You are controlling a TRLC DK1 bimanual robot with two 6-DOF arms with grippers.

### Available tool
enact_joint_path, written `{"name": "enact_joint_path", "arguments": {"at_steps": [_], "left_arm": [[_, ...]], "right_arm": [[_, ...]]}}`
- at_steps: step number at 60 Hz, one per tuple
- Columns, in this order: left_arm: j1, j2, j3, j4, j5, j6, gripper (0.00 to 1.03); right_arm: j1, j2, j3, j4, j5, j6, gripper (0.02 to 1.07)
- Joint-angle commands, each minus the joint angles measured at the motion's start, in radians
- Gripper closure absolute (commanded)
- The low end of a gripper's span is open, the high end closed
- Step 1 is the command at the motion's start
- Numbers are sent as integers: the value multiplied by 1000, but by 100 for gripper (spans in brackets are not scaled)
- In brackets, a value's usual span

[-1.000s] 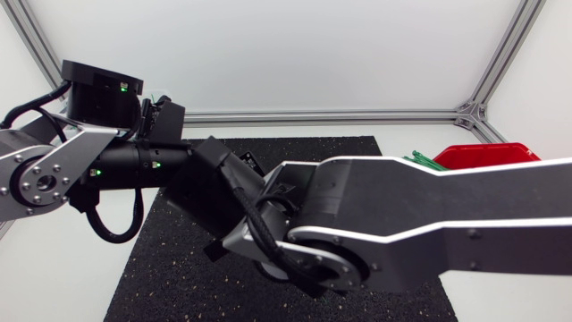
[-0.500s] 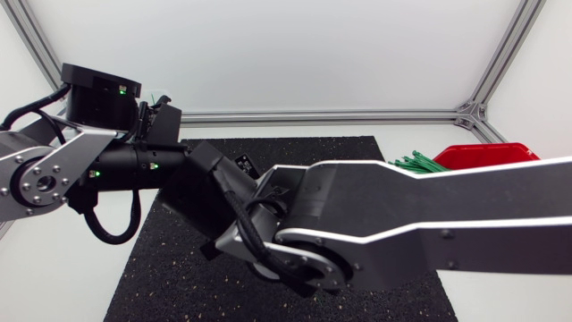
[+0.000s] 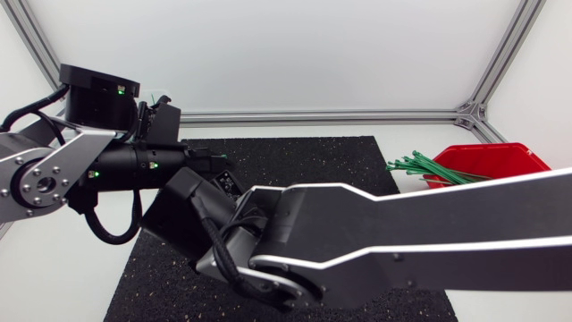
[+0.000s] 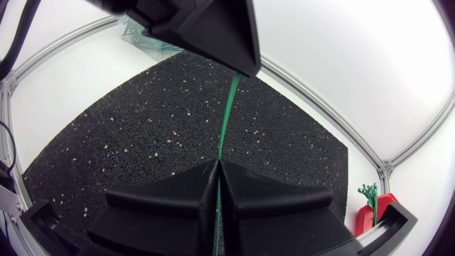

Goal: Take a green cable tie from the red box, thread the tail through the head to close it, then place it in the transparent bin on the left.

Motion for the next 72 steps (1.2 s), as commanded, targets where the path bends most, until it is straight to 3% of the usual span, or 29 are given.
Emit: {"name": "enact_joint_path", "arguments": {"at_steps": [1,11,26,36,42,44,48,53,58,61,63,72], "left_arm": [[-13,-8,-13,1,21,-4,100],[10,-8,-15,1,40,-4,100],[50,-3,-21,19,49,-2,100],[103,0,-17,32,70,-2,100],[131,0,-17,33,95,-1,100],[142,-3,-18,35,113,1,100],[149,-6,-18,35,121,1,100],[160,-17,-26,42,164,2,100],[163,-27,-36,59,191,2,100],[165,-34,-46,81,211,1,100],[165,-35,-49,90,221,2,100],[162,-35,-55,136,294,10,100]], "right_arm": [[9,32,36,16,5,-21,101],[9,16,25,14,7,-16,101],[3,-102,-41,23,-67,-44,78],[4,-134,-99,45,-70,-70,60],[-5,-189,-131,48,-127,-90,51],[-11,-211,-142,48,-151,-102,45],[-31,-254,-166,48,-209,-125,21],[-69,-293,-189,46,-265,-157,18],[-135,-313,-195,10,-380,-168,19],[-207,-327,-202,-1,-518,-167,19],[-281,-347,-220,13,-663,-176,19],[-461,-373,-264,80,-1029,-266,19]]}}
